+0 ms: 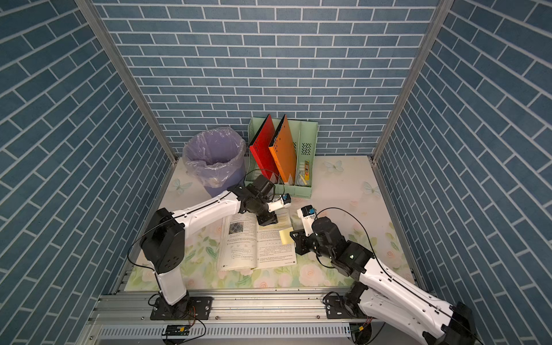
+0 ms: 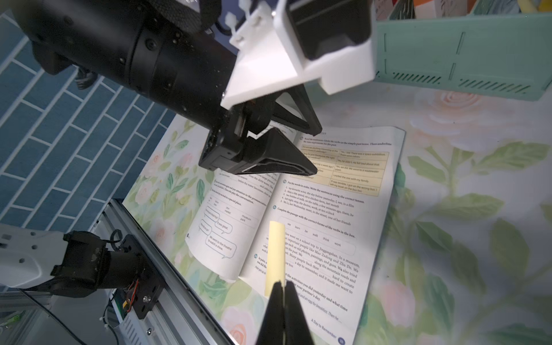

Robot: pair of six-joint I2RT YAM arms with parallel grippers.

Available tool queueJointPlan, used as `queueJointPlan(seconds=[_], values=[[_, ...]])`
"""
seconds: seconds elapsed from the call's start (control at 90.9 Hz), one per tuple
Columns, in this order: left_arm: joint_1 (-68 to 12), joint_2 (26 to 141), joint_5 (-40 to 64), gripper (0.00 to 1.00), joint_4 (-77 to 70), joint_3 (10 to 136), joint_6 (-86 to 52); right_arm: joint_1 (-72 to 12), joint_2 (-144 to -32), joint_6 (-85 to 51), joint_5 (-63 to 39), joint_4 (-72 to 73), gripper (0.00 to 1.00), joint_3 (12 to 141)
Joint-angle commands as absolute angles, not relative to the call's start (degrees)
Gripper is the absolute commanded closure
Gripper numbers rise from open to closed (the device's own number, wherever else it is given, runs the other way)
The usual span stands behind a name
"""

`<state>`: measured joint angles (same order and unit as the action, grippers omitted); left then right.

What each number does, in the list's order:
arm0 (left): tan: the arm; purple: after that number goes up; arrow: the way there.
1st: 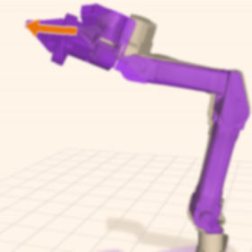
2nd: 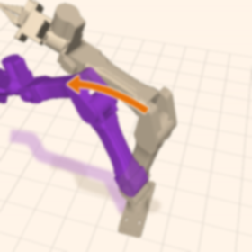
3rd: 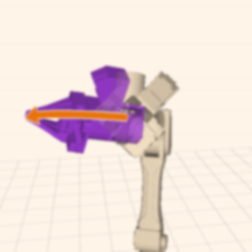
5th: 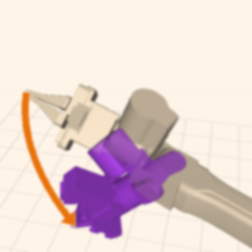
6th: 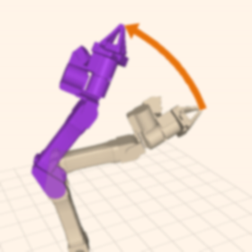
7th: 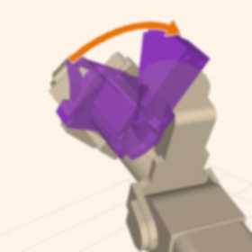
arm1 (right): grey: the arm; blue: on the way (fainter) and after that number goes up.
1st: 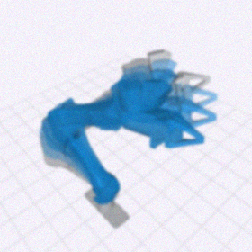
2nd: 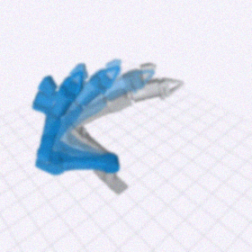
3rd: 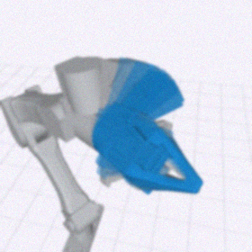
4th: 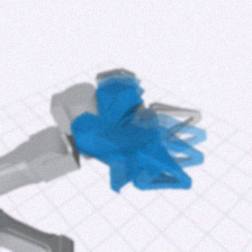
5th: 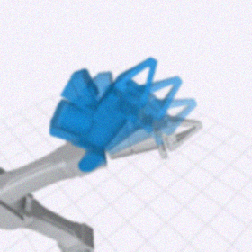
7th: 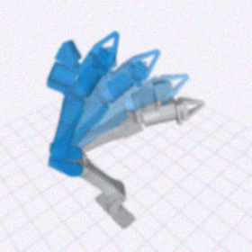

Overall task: Peel off the used sticky note
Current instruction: Place the note in the trash bin.

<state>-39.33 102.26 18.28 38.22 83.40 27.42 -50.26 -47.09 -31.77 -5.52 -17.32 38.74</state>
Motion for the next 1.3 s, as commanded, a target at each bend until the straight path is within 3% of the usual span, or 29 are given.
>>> queueJointPlan(seconds=[0.0, 0.352, 0.693, 1.012, 1.166, 1.287], values=[[-34.8, 96.2, 24.2, 0.46, 43.1, 81.0, 27.0, -50.6, -49.3, -28.8, -4.7, -22.0, 1.0, 44.8], [-8.0, 72.1, 38.9, 0.18, 54.6, 68.5, 34.9, -50.6, -69.0, -22.3, -6.6, -23.2, 1.0, 72.7], [14.9, 67.3, 47.2, 0.11, 68.8, 63.6, 50.8, -50.5, -96.4, -18.9, -6.5, -19.1, 1.0, 105.6], [18.6, 66.8, 45.3, 0.12, 68.1, 60.8, 53.7, -50.5, -122.3, -17.9, -7.0, -17.0, 1.0, 136.6], [18.6, 66.7, 45.1, 0.1, 64.0, 58.5, 52.2, -50.5, -127.6, -17.2, -5.2, -10.2, 1.0, 138.3], [18.6, 67.4, 46.4, 0.04, 61.7, 58.4, 50.5, -50.5, -130.4, -16.6, -3.3, -5.8, 1.0, 138.6]])
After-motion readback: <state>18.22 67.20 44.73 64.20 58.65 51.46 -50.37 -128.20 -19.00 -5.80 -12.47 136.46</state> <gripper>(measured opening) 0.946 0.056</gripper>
